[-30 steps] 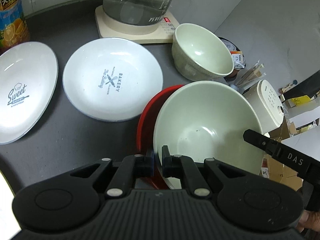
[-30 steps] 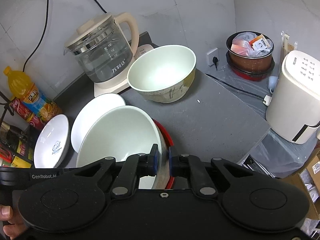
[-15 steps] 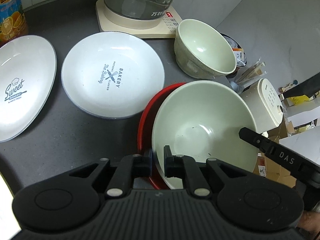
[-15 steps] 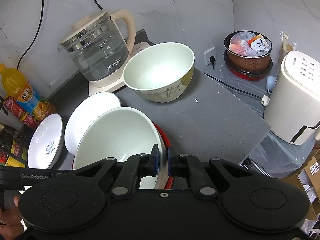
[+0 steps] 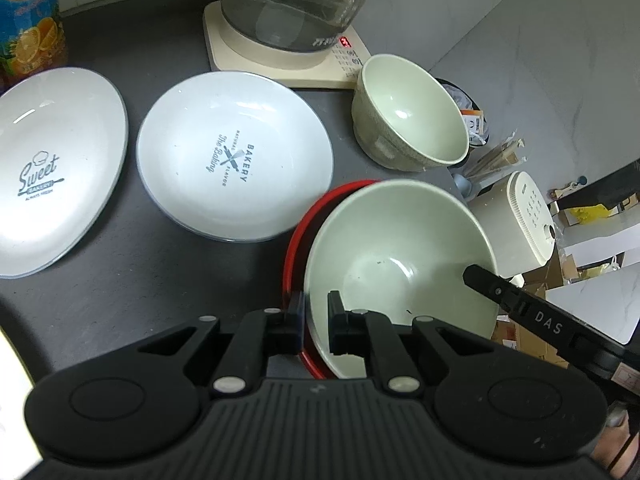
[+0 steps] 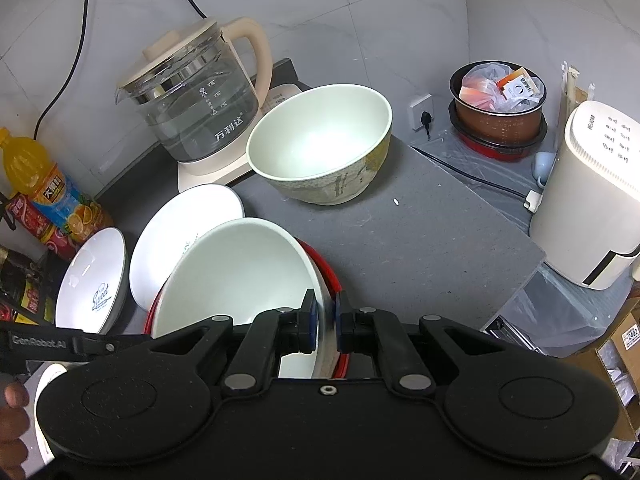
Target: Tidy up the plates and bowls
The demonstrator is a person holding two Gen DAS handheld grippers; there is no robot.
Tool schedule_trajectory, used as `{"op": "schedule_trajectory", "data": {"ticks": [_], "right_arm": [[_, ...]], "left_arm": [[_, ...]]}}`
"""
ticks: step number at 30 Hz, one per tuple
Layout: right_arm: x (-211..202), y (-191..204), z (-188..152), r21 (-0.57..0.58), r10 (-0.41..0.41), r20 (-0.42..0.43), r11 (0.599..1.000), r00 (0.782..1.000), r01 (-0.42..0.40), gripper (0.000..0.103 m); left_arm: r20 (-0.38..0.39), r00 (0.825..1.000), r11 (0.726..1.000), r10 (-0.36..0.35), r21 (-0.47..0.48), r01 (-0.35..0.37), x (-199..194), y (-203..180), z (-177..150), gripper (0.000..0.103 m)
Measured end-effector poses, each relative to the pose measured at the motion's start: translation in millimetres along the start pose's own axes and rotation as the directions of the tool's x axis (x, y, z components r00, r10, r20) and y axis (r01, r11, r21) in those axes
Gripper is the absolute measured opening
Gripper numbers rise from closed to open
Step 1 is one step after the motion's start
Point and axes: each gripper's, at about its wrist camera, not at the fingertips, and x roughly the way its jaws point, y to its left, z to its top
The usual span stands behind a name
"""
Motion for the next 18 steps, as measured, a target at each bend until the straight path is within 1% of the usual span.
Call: {"op": "schedule_trajectory", "data": {"ticks": [4, 11, 16, 18], "right_arm": [[0.4, 1.2, 0.6, -0.006, -0.003, 0.001, 1.0, 1.0, 0.003, 0.008], [3.3, 9.8, 4.2, -0.054, -0.043, -0.01, 0.998, 0.999, 0.042, 0.009], [5.3, 14.0, 3.5, -0.121, -0.08, -0.012, 0.99, 0.997, 0.078, 0.01], [5.9, 13.7, 3.4, -0.13, -0.077, -0.012, 0.989, 0.997, 0.075, 0.01]], "left_arm": [[0.012, 1.0, 1.0, 0.01, -0.012, -0.009, -6.1, 5.0, 0.5, 0.01], [0.028, 0.999, 0.999, 0.02, -0.038, -0.019, -11.3, 13.1, 1.9, 0.01], [0.038, 0.999, 0.999, 0.015, -0.043, -0.013, -12.1, 12.7, 5.1, 0.01], [0.039, 0.999, 0.999, 0.012, -0.042, -0.01, -11.7, 11.5, 6.6, 0.01]]}}
